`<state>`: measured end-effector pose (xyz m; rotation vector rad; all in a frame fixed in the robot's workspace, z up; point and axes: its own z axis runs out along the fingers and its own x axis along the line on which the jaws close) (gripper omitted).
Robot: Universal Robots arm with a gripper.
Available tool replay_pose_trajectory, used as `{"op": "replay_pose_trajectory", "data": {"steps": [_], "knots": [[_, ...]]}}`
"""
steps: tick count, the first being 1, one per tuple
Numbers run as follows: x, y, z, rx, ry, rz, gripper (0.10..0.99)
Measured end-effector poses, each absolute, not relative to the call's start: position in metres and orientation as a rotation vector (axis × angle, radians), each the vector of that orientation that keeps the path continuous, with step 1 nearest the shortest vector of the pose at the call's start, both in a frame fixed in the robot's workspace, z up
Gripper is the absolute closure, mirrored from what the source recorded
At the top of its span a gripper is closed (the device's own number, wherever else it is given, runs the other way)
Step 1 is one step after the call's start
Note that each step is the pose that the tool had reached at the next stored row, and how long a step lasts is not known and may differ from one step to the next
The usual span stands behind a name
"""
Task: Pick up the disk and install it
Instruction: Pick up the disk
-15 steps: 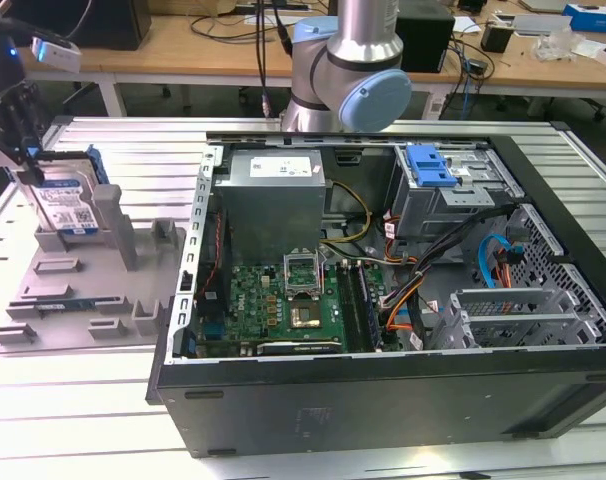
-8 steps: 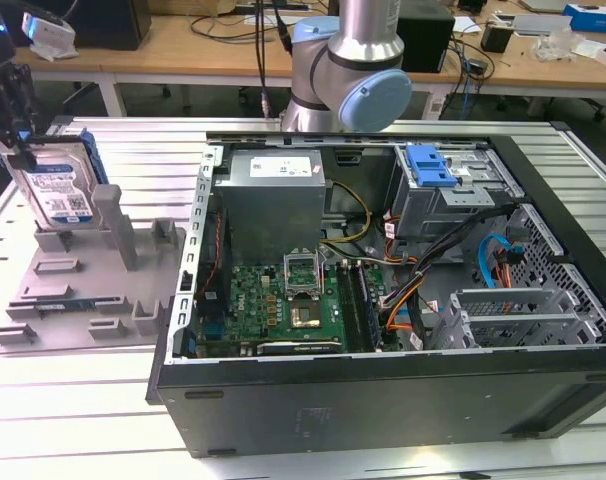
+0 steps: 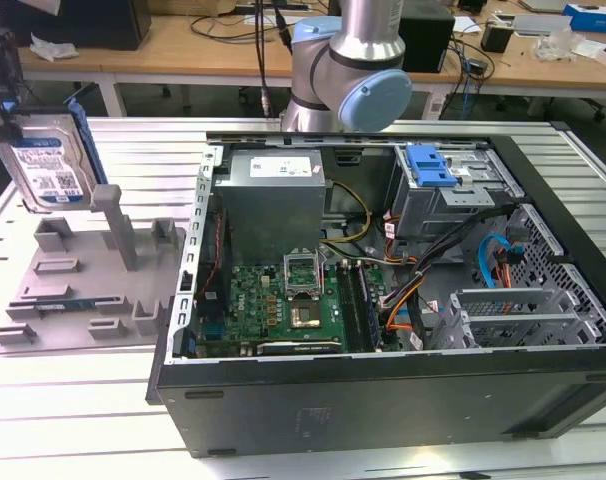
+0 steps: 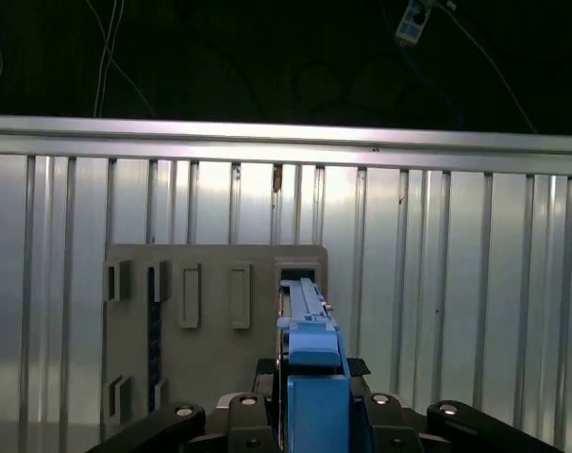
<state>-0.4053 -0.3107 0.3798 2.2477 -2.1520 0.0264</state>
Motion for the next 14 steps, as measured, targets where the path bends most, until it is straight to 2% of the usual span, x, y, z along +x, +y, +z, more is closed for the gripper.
{"op": "replay_pose_trajectory", "data": {"steps": [4,14], "knots": [[-0.405,-0.311,0.418,2.249,-2.153,0.026,0.718],[-0.405,-0.311,0.469,2.25,-2.155,0.027,0.718]]}}
